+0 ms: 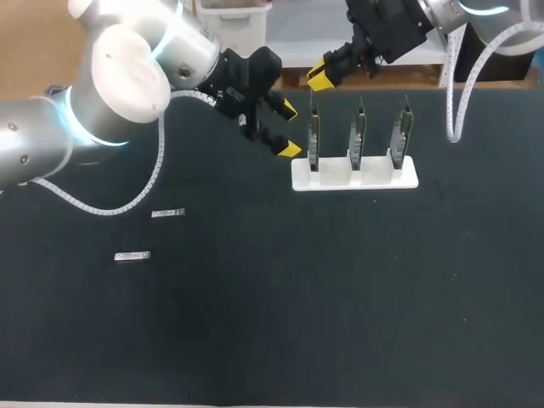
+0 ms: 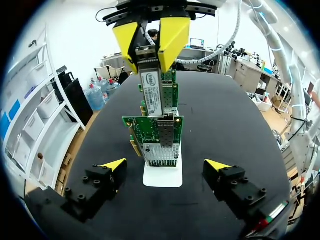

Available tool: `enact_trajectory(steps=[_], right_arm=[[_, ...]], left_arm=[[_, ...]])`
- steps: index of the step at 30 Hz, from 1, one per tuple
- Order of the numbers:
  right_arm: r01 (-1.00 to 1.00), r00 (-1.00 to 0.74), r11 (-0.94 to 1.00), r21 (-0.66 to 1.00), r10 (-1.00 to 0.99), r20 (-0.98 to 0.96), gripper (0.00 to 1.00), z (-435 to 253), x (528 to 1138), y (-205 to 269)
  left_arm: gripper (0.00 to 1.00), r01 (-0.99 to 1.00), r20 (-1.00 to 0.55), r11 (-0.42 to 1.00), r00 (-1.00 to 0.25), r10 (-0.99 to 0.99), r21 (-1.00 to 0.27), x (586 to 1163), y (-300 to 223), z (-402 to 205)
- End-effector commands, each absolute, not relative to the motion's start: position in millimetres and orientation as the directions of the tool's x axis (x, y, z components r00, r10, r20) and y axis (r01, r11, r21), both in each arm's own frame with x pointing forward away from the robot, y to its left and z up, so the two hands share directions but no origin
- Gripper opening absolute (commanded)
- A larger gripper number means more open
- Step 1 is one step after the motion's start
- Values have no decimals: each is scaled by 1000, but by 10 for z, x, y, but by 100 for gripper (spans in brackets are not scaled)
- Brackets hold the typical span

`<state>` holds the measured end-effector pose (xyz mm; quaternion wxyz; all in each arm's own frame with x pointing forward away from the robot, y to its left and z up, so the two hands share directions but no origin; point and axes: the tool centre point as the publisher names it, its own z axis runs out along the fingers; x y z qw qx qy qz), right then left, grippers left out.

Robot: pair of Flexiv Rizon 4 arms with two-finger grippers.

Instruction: Pick up the optical module with the left hand, and insert it into the network port with the right hand.

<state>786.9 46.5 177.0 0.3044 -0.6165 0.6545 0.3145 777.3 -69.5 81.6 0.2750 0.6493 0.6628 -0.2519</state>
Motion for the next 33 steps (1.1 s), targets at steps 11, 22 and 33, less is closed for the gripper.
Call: enact_trajectory(steps=[11,22,33], right_arm=[[-998,-57,48,35,-626,-777,0,1725,7789,449],[-999,-50,49,23,-641,-766,0,1699,7791,452],[-998,-57,46,35,-655,-753,0,1651,7782,451]], left_arm=[[100,999,-689,31,-7,725,22,7774,-699,818],[100,999,-689,31,-7,725,22,7774,-699,818],[100,999,-689,31,-7,725,22,7774,-699,818]])
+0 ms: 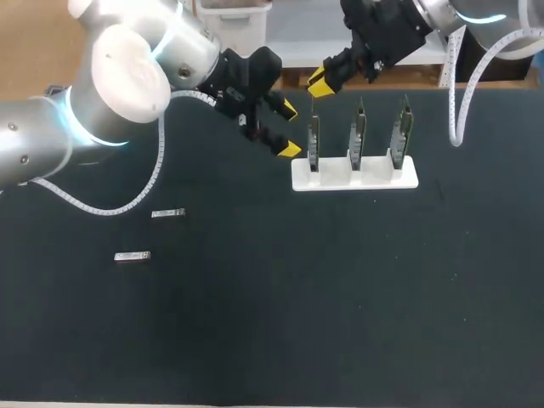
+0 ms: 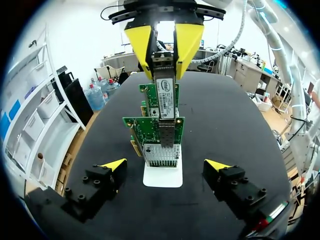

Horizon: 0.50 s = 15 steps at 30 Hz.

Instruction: Pick up the optical module with the left hand, and insert it into the network port with the right hand.

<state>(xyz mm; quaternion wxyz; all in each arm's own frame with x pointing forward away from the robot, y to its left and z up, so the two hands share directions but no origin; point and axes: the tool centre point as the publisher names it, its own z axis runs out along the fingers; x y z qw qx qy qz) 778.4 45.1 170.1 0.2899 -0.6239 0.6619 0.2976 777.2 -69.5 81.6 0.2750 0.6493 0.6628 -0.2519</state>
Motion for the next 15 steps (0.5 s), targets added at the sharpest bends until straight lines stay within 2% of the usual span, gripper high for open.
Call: enact_trajectory(steps=[1,15], right_arm=[[-998,-59,48,37,-656,-752,0,1644,7783,449],[-998,-52,53,23,-633,-773,0,1780,7787,440]], left_arm=[[100,999,-689,31,-7,725,22,7774,-699,818],[100,999,-689,31,-7,725,22,7774,-699,818]])
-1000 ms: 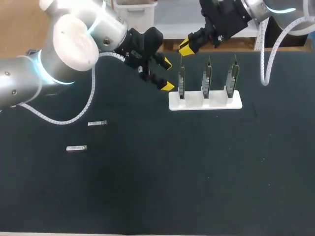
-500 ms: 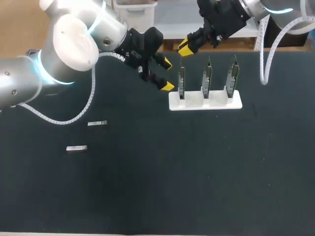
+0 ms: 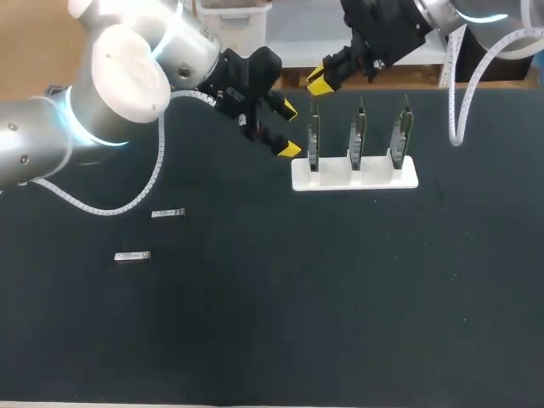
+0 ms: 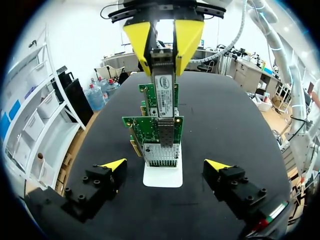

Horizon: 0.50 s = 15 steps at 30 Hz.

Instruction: Pick up the optical module with the left hand, and insert it into the network port with the right hand.

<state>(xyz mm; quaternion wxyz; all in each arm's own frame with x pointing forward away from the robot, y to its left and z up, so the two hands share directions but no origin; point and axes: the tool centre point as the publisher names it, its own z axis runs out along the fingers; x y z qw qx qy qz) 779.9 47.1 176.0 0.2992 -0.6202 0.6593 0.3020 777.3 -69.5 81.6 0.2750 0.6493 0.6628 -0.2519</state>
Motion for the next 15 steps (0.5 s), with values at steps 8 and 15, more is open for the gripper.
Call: enact_trajectory(steps=[8,15], right_arm=[[-998,-58,61,25,-634,-771,0,1772,7810,429],[-998,-61,55,33,-635,-770,0,1730,7830,424]], left_arm=[[100,999,-689,31,-7,725,22,7774,-699,818],[100,999,-689,31,-7,725,22,7774,-699,818]])
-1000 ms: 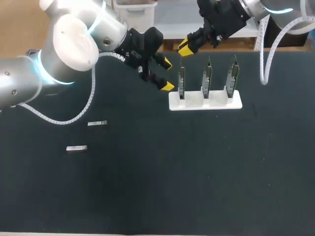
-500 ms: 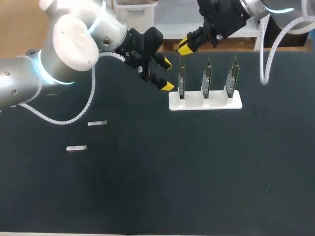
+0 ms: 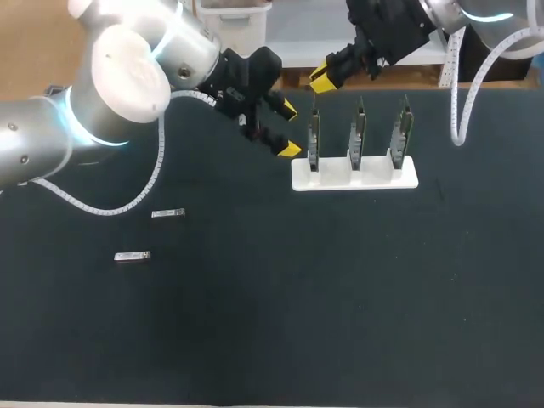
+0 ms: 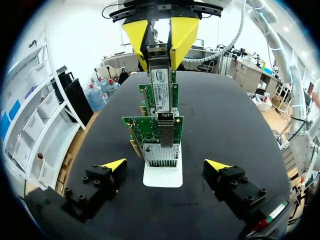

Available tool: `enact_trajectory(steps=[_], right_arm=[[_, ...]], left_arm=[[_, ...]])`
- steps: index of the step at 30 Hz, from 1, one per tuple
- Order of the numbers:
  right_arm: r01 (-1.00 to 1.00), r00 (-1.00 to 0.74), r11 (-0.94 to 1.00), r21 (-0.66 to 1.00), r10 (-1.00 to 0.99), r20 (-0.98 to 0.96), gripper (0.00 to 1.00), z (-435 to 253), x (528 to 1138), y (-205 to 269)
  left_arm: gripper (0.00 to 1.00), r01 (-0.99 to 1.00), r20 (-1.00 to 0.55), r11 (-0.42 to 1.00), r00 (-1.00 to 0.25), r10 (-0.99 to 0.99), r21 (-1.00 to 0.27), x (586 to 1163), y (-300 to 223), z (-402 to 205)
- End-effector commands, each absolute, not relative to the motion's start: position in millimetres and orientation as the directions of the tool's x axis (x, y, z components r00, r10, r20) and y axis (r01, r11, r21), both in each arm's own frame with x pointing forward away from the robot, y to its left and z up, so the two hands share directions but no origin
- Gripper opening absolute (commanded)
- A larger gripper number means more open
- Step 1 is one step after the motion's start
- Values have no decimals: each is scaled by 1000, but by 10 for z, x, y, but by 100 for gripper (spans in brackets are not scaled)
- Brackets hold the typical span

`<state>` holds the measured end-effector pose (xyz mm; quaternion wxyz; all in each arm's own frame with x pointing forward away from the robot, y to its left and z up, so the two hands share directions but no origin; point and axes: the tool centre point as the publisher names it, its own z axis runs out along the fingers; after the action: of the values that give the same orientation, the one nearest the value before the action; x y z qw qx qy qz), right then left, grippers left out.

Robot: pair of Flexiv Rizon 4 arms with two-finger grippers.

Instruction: Pick up the optical module with the left hand, and insert it into the network port with the right hand.

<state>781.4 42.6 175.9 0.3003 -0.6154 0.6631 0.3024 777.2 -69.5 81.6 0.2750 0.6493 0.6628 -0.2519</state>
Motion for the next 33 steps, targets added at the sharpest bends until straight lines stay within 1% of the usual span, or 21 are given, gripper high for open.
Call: enact_trajectory(steps=[1,20,33], right_arm=[[-998,-63,54,36,-636,-769,0,1721,7832,421],[-1000,-28,14,25,-630,-776,0,1779,7819,446],[-998,-52,18,53,-633,-772,0,1720,7839,438]], left_arm=[[100,999,-689,31,-7,725,22,7774,-699,818],[100,999,-689,31,-7,725,22,7774,-699,818],[100,999,-689,31,-7,725,22,7774,-699,818]])
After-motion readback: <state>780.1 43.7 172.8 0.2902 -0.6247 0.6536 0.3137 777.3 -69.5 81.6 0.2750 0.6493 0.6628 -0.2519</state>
